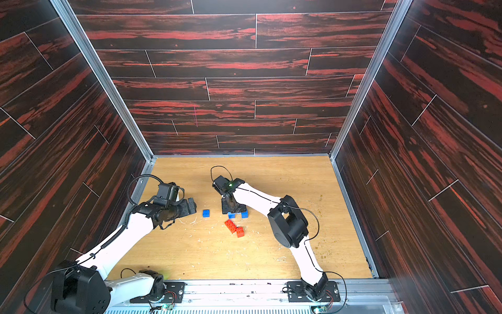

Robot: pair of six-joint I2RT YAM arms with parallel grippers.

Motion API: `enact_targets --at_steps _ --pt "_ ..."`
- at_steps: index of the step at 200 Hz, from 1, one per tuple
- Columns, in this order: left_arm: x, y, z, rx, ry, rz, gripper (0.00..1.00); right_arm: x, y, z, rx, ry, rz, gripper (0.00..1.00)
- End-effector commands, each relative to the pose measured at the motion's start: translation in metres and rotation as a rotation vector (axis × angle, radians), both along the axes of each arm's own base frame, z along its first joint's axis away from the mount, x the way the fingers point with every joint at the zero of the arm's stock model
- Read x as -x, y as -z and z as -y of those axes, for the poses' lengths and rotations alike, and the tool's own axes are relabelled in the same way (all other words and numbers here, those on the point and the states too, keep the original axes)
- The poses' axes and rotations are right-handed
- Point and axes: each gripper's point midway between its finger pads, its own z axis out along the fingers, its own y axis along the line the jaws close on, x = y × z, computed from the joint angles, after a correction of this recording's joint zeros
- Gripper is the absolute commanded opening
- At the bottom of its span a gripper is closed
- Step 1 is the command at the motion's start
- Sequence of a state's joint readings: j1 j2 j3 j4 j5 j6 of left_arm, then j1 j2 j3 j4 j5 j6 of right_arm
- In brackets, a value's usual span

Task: Assemble a giraffe with lego
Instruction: Assemble the lego brick with the lego brick.

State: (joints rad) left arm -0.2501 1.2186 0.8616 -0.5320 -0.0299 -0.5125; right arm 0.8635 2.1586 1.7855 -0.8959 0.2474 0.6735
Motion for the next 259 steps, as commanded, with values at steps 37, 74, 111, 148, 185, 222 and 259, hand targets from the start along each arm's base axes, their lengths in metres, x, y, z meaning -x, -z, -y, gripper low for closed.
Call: enact_targets --at_steps 37,74,111,148,185,222,259 --pt "0.001 -0.010 -0.001 -0.014 0.004 0.009 1.00 0.009 0.025 0.007 0.036 0.017 -0.054 0.50" --pt "0.001 -0.010 -0.001 -0.015 0.006 0.009 1.00 0.013 0.035 0.001 0.025 0.000 -0.087 0.49" --pt "0.001 -0.010 -0.002 -0.016 0.004 0.013 1.00 0.015 0.036 -0.002 0.035 -0.081 -0.101 0.49" --pt "0.001 -0.011 -0.002 -0.018 0.003 0.016 1.00 0.008 0.032 0.025 0.160 -0.111 -0.057 0.49" --pt "0.000 -0.012 -0.002 -0.020 0.003 0.017 1.00 0.005 0.019 0.028 0.091 -0.095 -0.049 0.49" --pt "0.000 -0.011 -0.002 -0.024 0.002 0.015 1.00 0.007 0.016 0.027 0.036 -0.075 -0.057 0.49" --pt "-0.001 -0.012 -0.002 -0.021 0.003 0.016 1.00 0.010 0.031 0.027 0.044 -0.082 -0.099 0.49"
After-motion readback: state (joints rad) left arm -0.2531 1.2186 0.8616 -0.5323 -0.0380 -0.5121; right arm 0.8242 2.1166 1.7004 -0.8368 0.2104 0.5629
